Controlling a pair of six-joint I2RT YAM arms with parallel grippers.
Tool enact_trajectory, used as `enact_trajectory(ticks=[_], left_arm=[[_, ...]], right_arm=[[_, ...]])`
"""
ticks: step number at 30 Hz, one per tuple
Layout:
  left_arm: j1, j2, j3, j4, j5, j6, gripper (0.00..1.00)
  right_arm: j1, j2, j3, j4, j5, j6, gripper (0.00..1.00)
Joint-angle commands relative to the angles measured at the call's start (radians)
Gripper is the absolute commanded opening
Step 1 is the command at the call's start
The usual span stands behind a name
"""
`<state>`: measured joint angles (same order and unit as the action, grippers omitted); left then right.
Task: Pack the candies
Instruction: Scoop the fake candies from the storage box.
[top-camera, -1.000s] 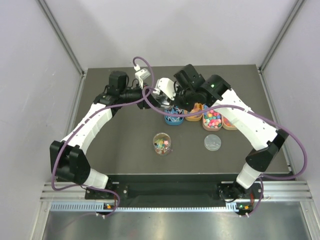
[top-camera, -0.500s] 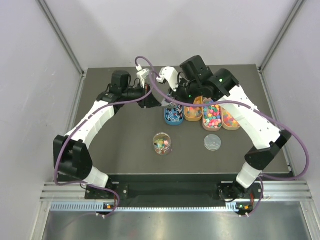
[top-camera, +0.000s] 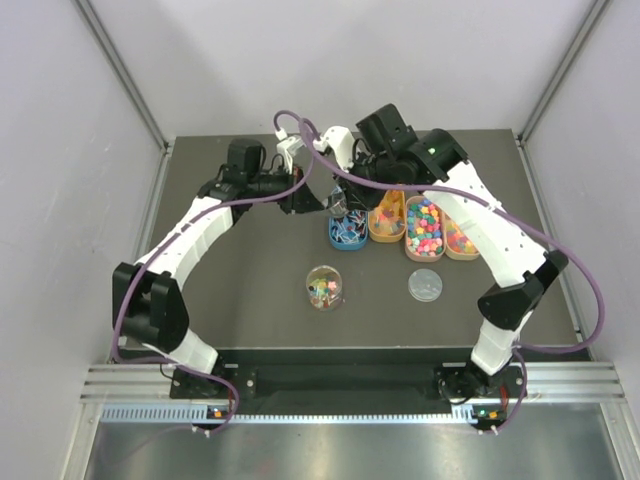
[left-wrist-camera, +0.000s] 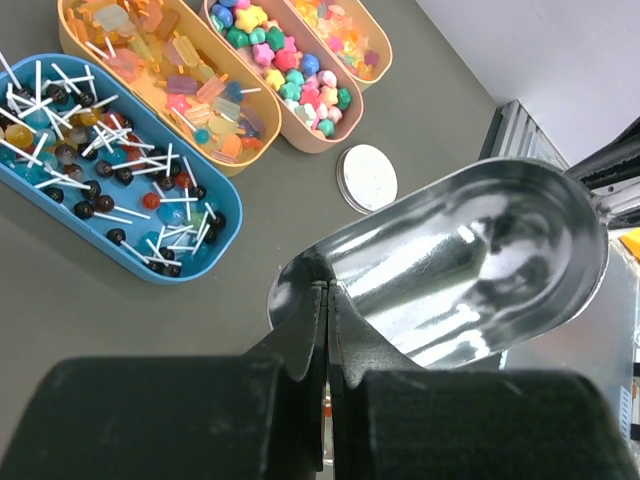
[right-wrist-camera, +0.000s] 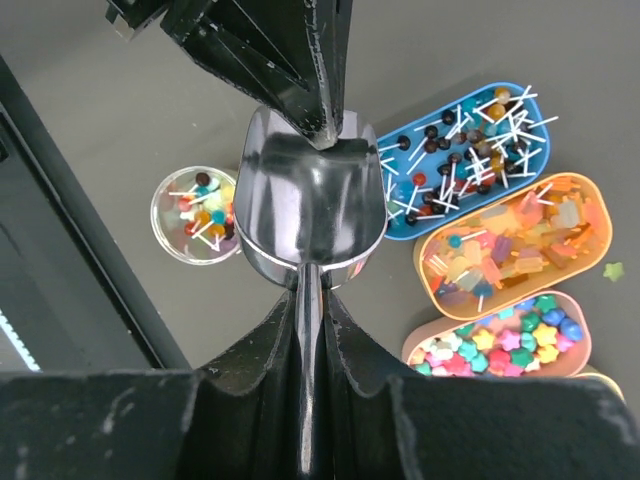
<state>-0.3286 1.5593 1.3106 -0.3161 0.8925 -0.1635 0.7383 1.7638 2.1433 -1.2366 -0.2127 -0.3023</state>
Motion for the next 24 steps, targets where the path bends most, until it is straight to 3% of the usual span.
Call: enact_trajectory(ticks=[1,3,5,8,11,18,24], left_arm=[[-0.033,0.044,0.029,-0.023,-0.001,-0.001,0.0],[-0.035,0.056,0.059,-0.035,-0.01,0.015,0.0],[-0.036,0.077,0.11,-0.086,-0.117,0.045,0.0],[-0.035,0.1,0.208,-0.049,-0.335,0.125,0.0],[-0.035,0.16,0.278,-0.002,-0.443,0.188,0.0],[-0.036,0.349,0.415,0.049,-0.474,0.102,0.0],[-0.035,0.438,0.437,0.074,-0.53,0.087,0.0]], right_arm=[[0.0,-0.013,0.102,0.219,-0.148,0.071,0.0],[-0.002,-0.021,0.09,0.22,-0.125,0.08,0.0],[-0.005,-0.047,0.006,0.224,-0.041,0.08,0.0],[-0.075,-0.142,-0.159,0.229,0.008,0.1,0.0],[-0.198,-0.234,-0.297,0.235,0.083,0.135,0.0],[-0.483,-0.383,-0.515,0.236,0.274,0.229,0.0],[-0.597,-0.451,-0.732,0.204,0.371,0.345,0.0]])
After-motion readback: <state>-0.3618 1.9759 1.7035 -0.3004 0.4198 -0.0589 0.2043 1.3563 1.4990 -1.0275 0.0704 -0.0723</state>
